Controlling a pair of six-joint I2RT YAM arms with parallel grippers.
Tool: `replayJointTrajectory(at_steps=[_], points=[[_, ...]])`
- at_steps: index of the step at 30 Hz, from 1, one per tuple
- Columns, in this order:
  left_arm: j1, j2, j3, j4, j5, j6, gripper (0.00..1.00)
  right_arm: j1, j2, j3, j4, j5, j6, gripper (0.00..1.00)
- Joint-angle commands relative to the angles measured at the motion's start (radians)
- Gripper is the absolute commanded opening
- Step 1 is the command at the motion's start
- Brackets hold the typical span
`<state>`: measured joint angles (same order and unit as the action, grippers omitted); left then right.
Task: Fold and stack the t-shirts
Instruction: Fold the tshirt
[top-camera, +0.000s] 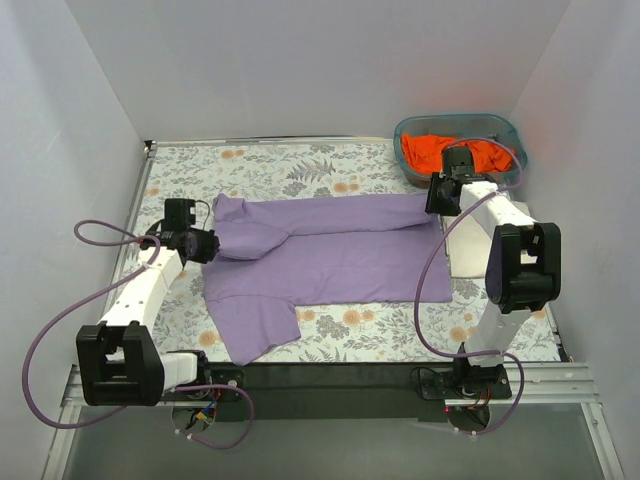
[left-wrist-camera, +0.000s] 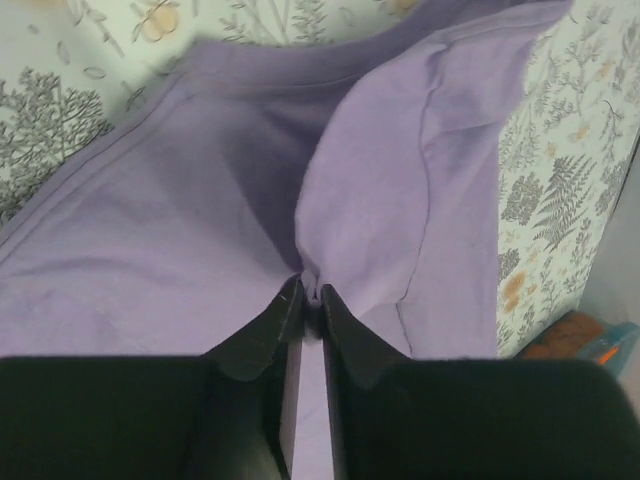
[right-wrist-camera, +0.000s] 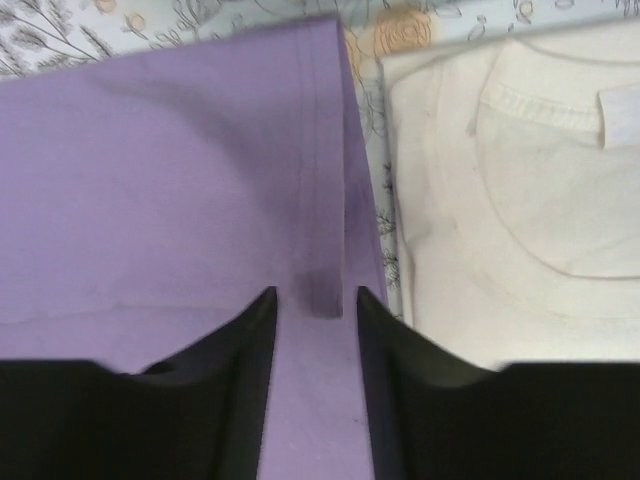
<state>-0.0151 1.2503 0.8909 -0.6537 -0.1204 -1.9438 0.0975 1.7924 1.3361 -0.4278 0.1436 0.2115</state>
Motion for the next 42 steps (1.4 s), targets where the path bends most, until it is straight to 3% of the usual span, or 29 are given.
replayJointTrajectory(at_steps=[1, 3, 4, 5, 7, 10, 13, 15, 19, 23, 28, 33, 42], points=[[0.006, -0.068, -0.036, 0.006, 0.008, -0.043, 0.17, -0.007, -0.036, -0.021, -0.037, 0.03, 0.067, 0.41], [0.006, -0.077, -0.033, 0.005, -0.025, -0.032, 0.27, -0.007, -0.051, -0.023, -0.051, 0.025, 0.091, 0.49], [0.006, -0.087, -0.027, 0.006, -0.042, -0.023, 0.42, -0.008, -0.063, -0.022, -0.052, 0.007, 0.095, 0.57], [0.004, -0.095, -0.02, 0.008, -0.064, -0.009, 0.48, -0.008, -0.071, -0.023, -0.052, -0.001, 0.097, 0.6], [0.006, -0.104, 0.009, 0.035, -0.114, 0.078, 0.64, -0.007, -0.091, -0.02, -0.052, -0.056, 0.095, 0.66], [0.006, -0.075, 0.062, 0.077, -0.147, 0.236, 0.77, -0.002, -0.103, -0.012, -0.043, -0.136, 0.091, 0.66], [0.004, -0.023, 0.088, 0.178, -0.128, 0.365, 0.77, 0.014, -0.111, -0.018, -0.019, -0.252, 0.085, 0.65], [0.004, 0.066, 0.103, 0.279, -0.11, 0.492, 0.77, 0.045, -0.114, -0.02, 0.003, -0.251, 0.066, 0.65], [0.014, 0.276, 0.259, 0.333, -0.033, 0.591, 0.77, 0.061, -0.094, -0.012, 0.007, -0.292, 0.019, 0.62], [0.014, 0.451, 0.371, 0.365, 0.01, 0.628, 0.76, 0.061, -0.056, -0.012, 0.026, -0.269, -0.012, 0.61], [0.046, 0.599, 0.456, 0.41, 0.036, 0.626, 0.67, 0.061, 0.004, 0.018, 0.058, -0.332, 0.012, 0.6], [0.046, 0.681, 0.511, 0.407, 0.048, 0.628, 0.64, 0.061, 0.058, 0.064, 0.069, -0.355, 0.012, 0.6], [0.047, 0.761, 0.533, 0.419, 0.064, 0.658, 0.48, 0.061, 0.113, 0.052, 0.103, -0.323, 0.017, 0.6]])
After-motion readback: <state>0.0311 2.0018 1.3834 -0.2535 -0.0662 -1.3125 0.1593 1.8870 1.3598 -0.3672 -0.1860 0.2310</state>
